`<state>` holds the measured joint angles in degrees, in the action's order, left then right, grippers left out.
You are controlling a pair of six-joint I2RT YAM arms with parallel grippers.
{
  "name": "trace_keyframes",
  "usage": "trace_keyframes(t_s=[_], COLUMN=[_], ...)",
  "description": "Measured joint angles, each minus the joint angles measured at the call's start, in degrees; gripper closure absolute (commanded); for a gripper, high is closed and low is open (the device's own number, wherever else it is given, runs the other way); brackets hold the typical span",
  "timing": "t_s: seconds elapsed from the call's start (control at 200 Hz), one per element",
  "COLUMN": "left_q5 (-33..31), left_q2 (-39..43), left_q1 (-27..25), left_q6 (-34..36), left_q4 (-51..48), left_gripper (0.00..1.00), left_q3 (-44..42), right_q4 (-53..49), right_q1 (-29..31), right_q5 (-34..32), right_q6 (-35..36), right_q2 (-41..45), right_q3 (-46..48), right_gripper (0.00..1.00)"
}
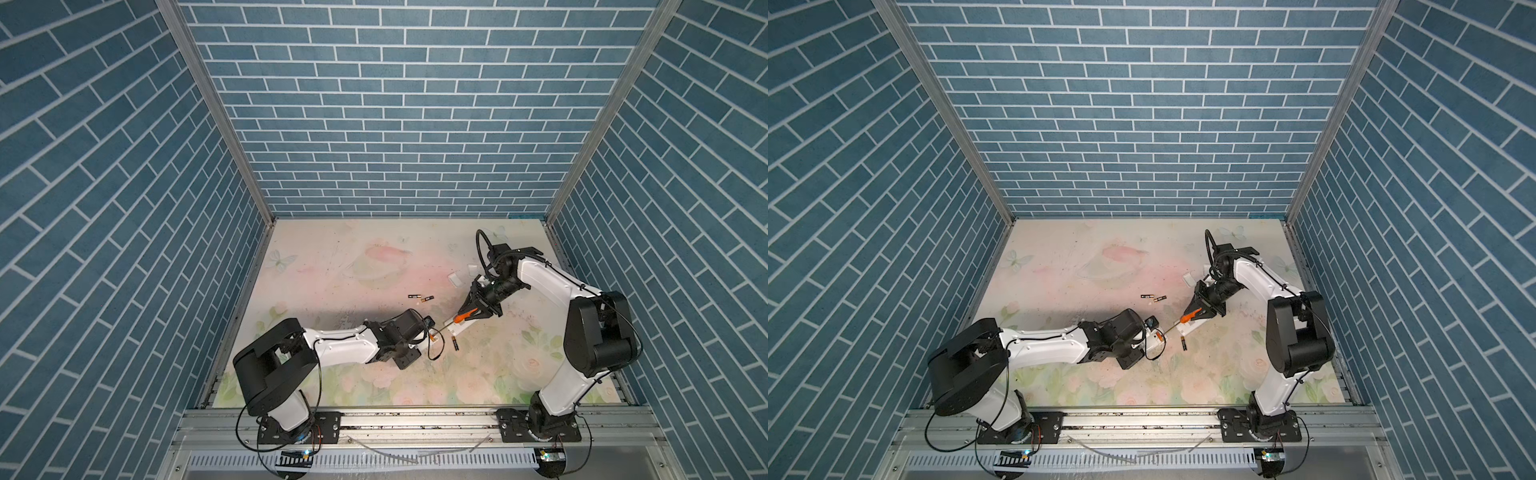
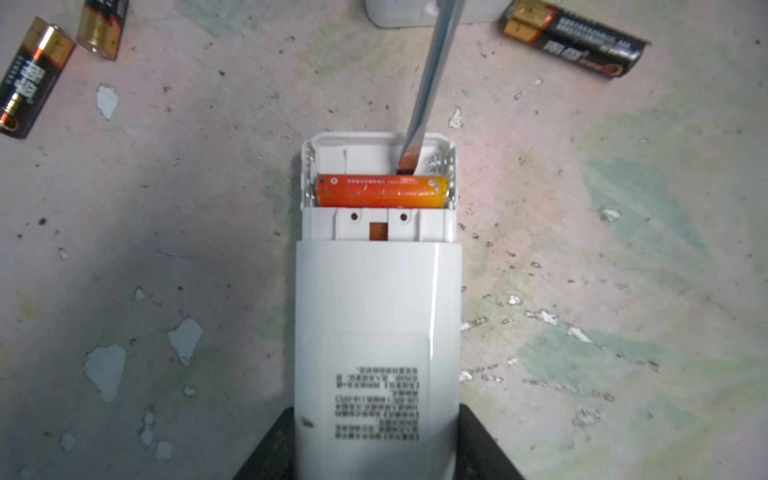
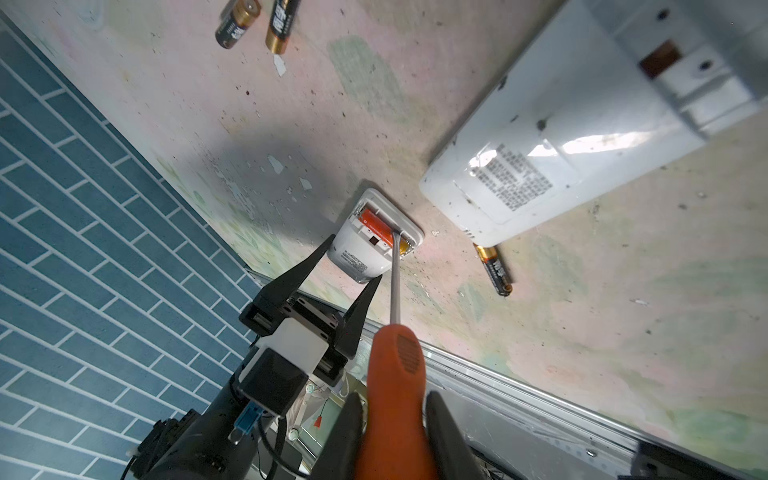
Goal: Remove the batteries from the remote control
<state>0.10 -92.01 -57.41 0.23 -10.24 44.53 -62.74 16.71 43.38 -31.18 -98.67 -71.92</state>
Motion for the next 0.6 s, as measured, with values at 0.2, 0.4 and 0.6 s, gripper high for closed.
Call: trace_keyframes(t_s=[0.2, 0.4, 0.6], left_q5=[0.1, 0.1, 0.2], left_q2=[0.0, -0.2, -0.4], left_q1=[0.0, 0.0, 0.0], left_q6=[0.0, 0.0, 0.0], left_q4=[0.0, 0.0, -0.1], left_gripper=[0.86, 0.86, 0.86], left_q3=[0.0, 0.1, 0.2], right_q4=[0.2, 0.3, 0.3], right_q1=[-0.6, -0.7, -0.8], right_q5=[1.0, 1.3, 1.5], right_q6=[0.0, 0.0, 0.0], right_q2=[-1.0, -1.7, -1.9], right_q3=[0.0, -0.5, -0.5], right_gripper=[1.00, 1.00, 1.00])
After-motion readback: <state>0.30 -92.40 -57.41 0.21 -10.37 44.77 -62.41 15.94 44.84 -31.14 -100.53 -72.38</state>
